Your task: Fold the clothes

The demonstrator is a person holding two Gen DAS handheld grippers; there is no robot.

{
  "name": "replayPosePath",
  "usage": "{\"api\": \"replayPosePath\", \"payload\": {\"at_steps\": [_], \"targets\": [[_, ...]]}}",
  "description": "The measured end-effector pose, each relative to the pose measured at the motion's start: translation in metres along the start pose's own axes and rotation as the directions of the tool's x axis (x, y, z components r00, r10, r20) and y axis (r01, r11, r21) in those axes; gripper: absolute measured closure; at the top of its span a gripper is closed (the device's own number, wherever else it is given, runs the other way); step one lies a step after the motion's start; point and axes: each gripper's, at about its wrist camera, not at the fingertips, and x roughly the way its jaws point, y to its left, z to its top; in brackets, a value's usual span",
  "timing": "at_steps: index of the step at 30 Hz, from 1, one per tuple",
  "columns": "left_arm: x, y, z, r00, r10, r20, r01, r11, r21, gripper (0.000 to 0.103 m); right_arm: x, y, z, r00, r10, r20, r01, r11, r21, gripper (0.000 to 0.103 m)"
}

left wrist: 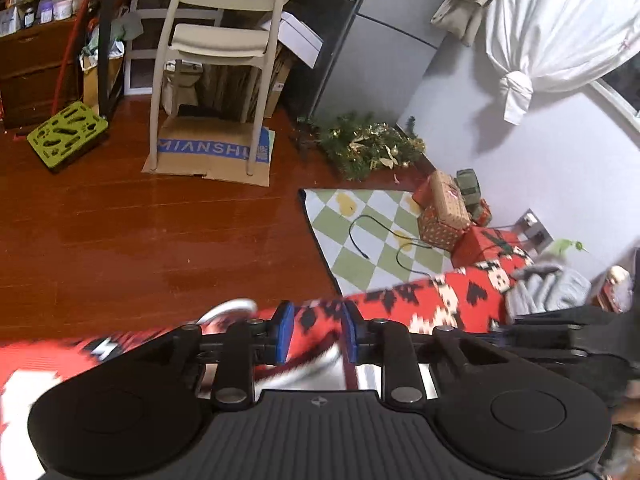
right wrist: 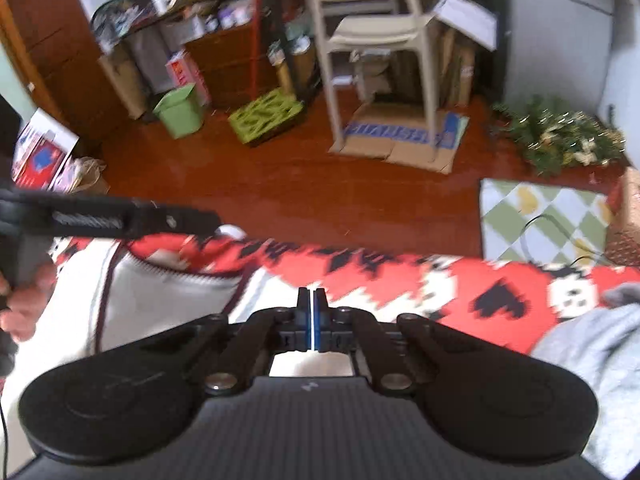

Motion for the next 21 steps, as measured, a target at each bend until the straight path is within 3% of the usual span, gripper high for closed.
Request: {"api": "replayPosePath", "payload": {"at_steps": [5,10,13,17,21], "targets": [[-0.032,0.033,-0.019,0.997,0.073,-0.032,-0.072,0.997,0.027,0.079,0.027,0.017,-0.004,0.998,-0.009,-0.058,0.009,1.0,-0.004,0.103],[-0.062,0.081,-0.035,0.989,0.141,-0.034,-0.142,0.99,-0.027,0.079,0.043,0.027,0.011,0.998,-0.054,-0.035,0.054,0.999,-0.011,0.103],[-0.068,0.103,-0.041,0.988,0.151,-0.041,-0.152,0.987,-0.043,0.093,0.046,0.034,0.024,0.998,-0.058,-0.026,0.058,0.998,0.011,0.101],[-0.061,0.122,-0.049,0.981,0.181,-0.064,-0.183,0.982,-0.038,0.095,0.046,0.059,0.027,0.999,0.012,-0.046,-0.014,0.999,-0.043,0.101],[-0.051,0.129,-0.052,0.981,0.188,-0.038,-0.19,0.98,-0.061,0.095,0.061,0.09,0.023,0.993,0.053,-0.109,-0.062,0.994,-0.085,0.101]]}}
